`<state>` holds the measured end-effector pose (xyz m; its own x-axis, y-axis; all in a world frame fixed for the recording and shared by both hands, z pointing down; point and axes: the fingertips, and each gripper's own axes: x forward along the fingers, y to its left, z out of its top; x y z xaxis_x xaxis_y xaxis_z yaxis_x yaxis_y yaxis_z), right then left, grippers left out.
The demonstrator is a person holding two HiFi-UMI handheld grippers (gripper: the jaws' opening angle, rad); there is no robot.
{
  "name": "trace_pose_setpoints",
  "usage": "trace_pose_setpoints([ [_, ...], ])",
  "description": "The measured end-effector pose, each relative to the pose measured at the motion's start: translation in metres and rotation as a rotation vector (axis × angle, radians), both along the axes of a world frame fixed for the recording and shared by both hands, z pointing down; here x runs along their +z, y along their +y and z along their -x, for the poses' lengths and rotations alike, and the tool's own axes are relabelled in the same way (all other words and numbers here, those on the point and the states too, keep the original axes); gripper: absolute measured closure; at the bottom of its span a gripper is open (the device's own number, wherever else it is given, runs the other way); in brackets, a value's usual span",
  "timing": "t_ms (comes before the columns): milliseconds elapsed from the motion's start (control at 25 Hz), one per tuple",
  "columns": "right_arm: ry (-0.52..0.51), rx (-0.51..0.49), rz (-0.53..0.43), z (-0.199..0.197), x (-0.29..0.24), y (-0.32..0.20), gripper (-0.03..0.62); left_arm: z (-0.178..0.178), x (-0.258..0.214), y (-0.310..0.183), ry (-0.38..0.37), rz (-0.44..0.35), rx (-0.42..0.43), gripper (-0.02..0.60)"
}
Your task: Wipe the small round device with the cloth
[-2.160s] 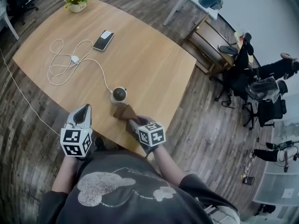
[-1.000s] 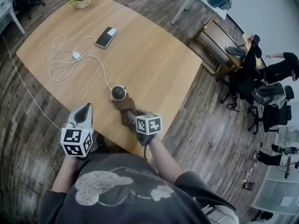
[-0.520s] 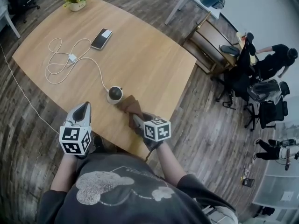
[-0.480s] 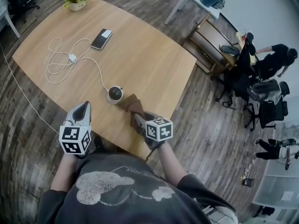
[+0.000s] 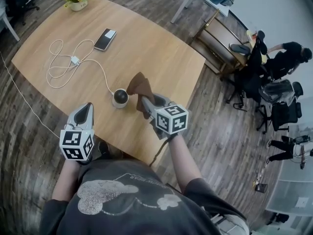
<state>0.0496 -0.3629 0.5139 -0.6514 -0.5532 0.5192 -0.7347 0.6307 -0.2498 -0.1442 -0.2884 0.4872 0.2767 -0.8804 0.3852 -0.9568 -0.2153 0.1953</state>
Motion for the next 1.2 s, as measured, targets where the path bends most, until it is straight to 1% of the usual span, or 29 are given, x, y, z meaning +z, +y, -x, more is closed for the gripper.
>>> trace_pose_setpoints([
  [80, 0.026, -0.027, -0.015, 0.010, 0.005, -0.009, 0.514, 0.003, 0.000, 0.000, -0.002, 0.003, -0.003, 0.563],
  [160, 0.032, -0.054, -0.007, 0.020, 0.013, -0.015, 0.516, 0.005, 0.000, 0.000, -0.003, 0.006, -0.006, 0.563],
  [400, 0.064, -0.153, 0.066, 0.037, 0.048, -0.011, 0.515, 0.011, 0.003, 0.001, -0.004, 0.016, -0.019, 0.563],
  [600, 0.097, -0.175, 0.116, 0.034, 0.069, -0.008, 0.516, 0.016, 0.008, 0.005, 0.000, 0.030, -0.034, 0.563],
  [720, 0.140, -0.195, 0.154, 0.032, 0.086, -0.007, 0.516, 0.018, 0.010, 0.006, 0.002, 0.034, -0.042, 0.563],
  [880, 0.239, -0.231, 0.203, 0.028, 0.109, -0.002, 0.515, 0.021, 0.012, 0.010, 0.000, 0.040, -0.052, 0.563],
  [1000, 0.273, -0.215, 0.210, 0.024, 0.114, 0.002, 0.514, 0.022, 0.013, 0.015, 0.000, 0.044, -0.062, 0.563],
  [1120, 0.259, -0.141, 0.189, 0.019, 0.102, 0.000, 0.514, 0.026, 0.013, 0.017, 0.001, 0.041, -0.070, 0.563],
  [1200, 0.243, -0.098, 0.147, 0.019, 0.085, -0.001, 0.514, 0.028, 0.012, 0.017, 0.002, 0.035, -0.074, 0.563],
])
